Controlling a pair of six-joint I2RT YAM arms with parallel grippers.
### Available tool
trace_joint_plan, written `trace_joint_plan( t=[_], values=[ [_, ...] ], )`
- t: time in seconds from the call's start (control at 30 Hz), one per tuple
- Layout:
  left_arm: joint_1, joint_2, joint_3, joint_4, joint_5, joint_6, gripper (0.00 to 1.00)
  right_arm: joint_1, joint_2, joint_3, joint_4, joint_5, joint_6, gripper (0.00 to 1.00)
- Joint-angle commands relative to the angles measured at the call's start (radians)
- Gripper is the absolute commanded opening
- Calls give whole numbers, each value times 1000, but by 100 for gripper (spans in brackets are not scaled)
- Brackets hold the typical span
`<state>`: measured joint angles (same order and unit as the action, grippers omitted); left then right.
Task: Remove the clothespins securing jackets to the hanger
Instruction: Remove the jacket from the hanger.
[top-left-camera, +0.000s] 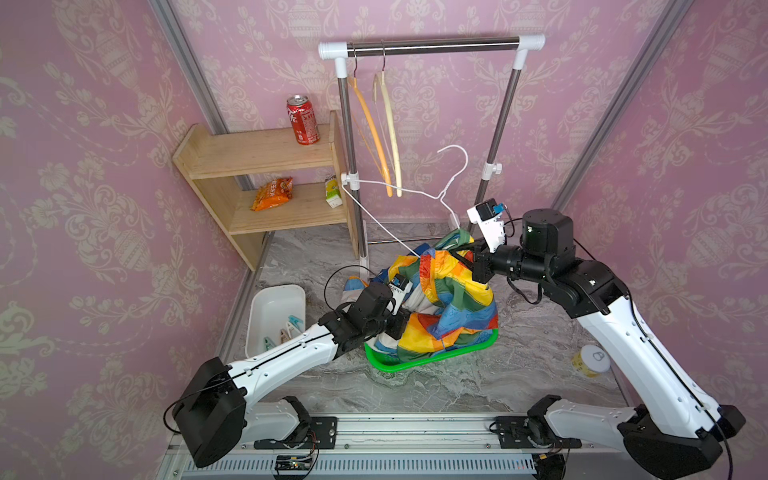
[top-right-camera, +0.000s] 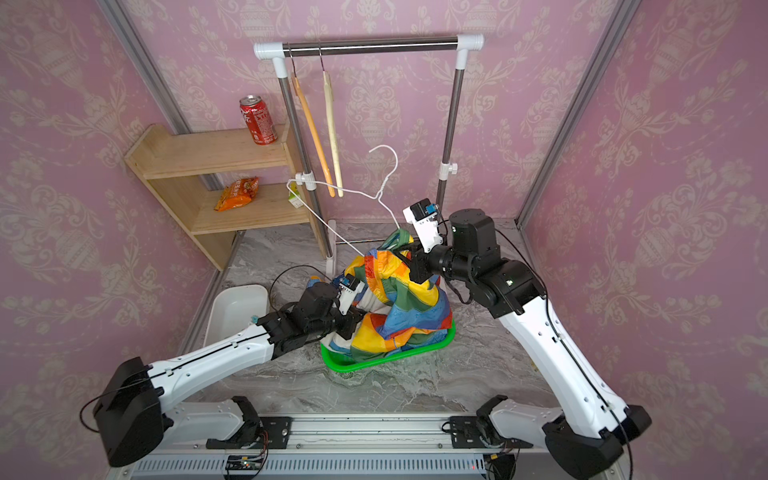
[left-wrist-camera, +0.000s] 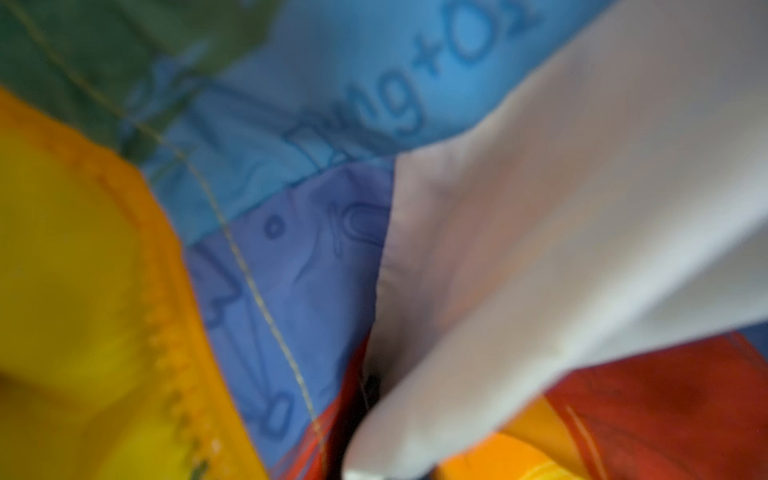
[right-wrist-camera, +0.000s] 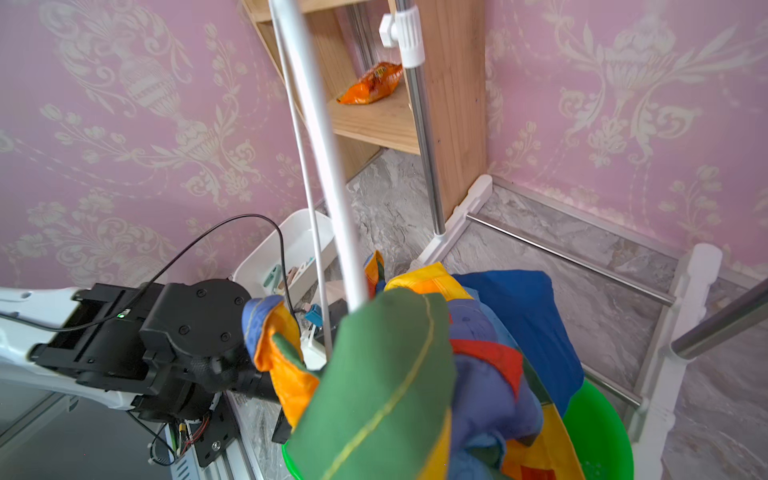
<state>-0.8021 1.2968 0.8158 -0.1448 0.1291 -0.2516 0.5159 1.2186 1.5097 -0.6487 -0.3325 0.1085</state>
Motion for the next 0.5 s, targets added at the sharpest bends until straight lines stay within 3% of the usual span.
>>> trace_joint_plan(
  t=[0.0,0.17,0.27,0.47],
  values=[
    [-52,53,-13,-132,-79,95,0,40,-17,-70,26,60,43,0],
    [-71,146,-76,-71,-121,71,0,77,-12,-214,47,145,83,0],
    [-70,270,-73,-39,-114,34,0,82,1,-259,74,185,98,0],
    [-73,544,49,-56,-60,-21,0,81,36,-240,73,232,68,0]
  ],
)
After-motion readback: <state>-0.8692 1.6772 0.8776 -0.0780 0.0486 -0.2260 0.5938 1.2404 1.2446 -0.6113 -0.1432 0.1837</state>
